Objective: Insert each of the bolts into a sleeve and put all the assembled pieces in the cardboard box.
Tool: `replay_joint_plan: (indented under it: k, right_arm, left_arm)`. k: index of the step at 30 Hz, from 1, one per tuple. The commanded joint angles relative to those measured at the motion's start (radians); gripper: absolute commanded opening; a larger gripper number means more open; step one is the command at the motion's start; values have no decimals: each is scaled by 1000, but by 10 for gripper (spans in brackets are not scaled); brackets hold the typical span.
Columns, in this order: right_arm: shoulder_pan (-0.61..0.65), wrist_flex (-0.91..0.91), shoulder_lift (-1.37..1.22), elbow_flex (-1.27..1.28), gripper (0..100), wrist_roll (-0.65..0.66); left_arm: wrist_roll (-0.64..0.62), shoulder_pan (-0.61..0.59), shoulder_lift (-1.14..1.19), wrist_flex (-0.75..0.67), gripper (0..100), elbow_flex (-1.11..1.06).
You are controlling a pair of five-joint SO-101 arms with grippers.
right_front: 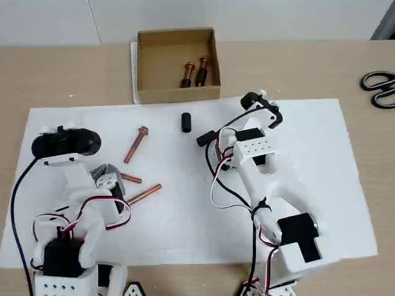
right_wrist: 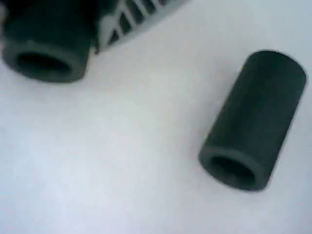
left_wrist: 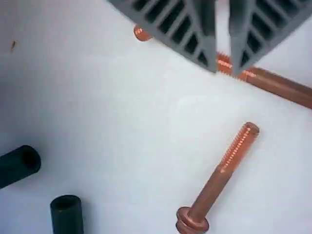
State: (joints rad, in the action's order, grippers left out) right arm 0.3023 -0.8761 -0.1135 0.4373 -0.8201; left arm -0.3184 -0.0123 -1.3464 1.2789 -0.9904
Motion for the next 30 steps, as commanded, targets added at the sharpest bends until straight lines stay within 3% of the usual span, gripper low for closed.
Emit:
replay_joint_plan:
  k: [1, 9, 21, 30]
  right_arm:
    - [2, 56, 4, -12, 35, 0]
    - [8, -150, 31, -144, 2, 5]
    - [8, -386, 283, -232, 2, 187]
    - [5, -633, 570, -199, 3, 327]
  left_arm:
    - [5, -5, -8, -25, 6, 7]
    - [5, -5, -9, -18, 6, 53]
    - [3, -6, -8, -15, 6, 136]
    - [-51, -5, -8, 107, 6, 237]
